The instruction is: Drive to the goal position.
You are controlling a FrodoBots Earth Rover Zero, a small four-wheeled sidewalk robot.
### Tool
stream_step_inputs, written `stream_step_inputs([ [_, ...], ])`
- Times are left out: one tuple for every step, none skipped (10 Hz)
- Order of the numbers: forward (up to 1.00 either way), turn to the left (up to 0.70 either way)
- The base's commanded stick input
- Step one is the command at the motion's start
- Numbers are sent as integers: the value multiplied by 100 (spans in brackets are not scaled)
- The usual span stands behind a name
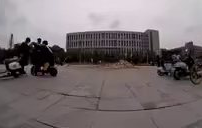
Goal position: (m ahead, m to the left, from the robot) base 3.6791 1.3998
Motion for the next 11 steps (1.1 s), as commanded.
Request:
stream_step_inputs([
  [60,1],
  [60,1],
  [60,1],
  [60,1],
  [60,1],
  [60,1],
  [60,1],
  [60,1],
  [60,1],
  [60,1],
  [60,1],
])
